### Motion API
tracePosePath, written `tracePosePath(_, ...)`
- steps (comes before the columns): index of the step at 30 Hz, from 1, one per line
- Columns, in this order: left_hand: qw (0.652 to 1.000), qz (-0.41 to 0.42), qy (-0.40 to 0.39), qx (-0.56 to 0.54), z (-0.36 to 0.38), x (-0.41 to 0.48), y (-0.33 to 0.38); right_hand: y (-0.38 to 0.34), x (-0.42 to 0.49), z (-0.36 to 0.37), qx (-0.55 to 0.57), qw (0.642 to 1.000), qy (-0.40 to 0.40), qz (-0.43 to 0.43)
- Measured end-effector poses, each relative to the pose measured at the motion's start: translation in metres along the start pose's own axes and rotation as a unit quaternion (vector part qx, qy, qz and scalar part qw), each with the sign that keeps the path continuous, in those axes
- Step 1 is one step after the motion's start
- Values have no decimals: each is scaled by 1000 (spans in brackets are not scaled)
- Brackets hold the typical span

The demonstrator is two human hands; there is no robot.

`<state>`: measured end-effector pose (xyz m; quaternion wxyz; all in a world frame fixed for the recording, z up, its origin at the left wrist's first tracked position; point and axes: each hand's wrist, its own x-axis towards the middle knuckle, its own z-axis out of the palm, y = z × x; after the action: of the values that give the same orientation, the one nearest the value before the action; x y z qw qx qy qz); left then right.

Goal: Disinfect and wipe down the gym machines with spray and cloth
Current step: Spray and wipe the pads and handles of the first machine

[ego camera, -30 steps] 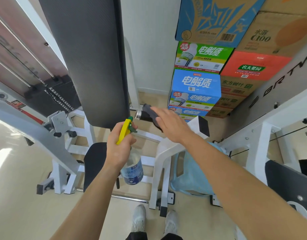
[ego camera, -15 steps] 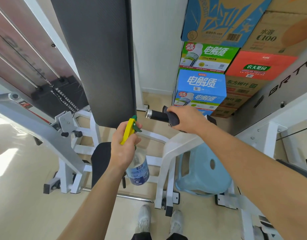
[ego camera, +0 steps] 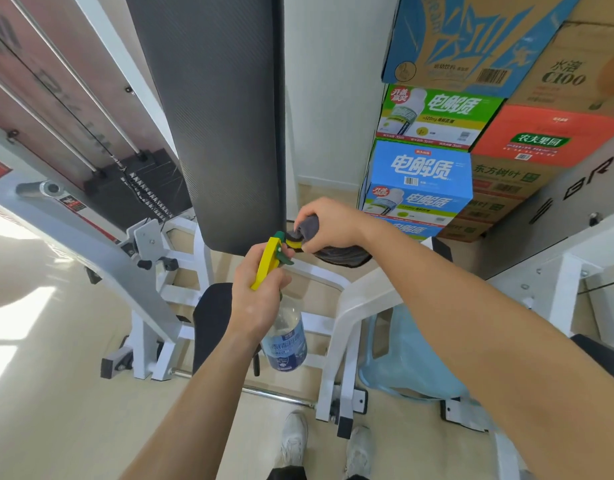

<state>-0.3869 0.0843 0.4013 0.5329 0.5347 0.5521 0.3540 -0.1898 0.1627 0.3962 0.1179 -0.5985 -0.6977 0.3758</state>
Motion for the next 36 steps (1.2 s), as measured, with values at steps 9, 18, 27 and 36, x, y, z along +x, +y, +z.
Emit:
tracePosePath(9,1000,19,-18,8,0,0,1,35,4,-20,91,980,-153,85)
tracePosePath(18,999,33,-23,22,-13,4,-3,73,-41,-8,-69,994,-18,80)
tracePosePath(27,999,28,-31,2,-16,1,-3,99,-66,60,-390,850,341,88)
tracePosePath(36,999,10,-39,-4,-12,1,3,51,-28,-11,-58,985,-63,148)
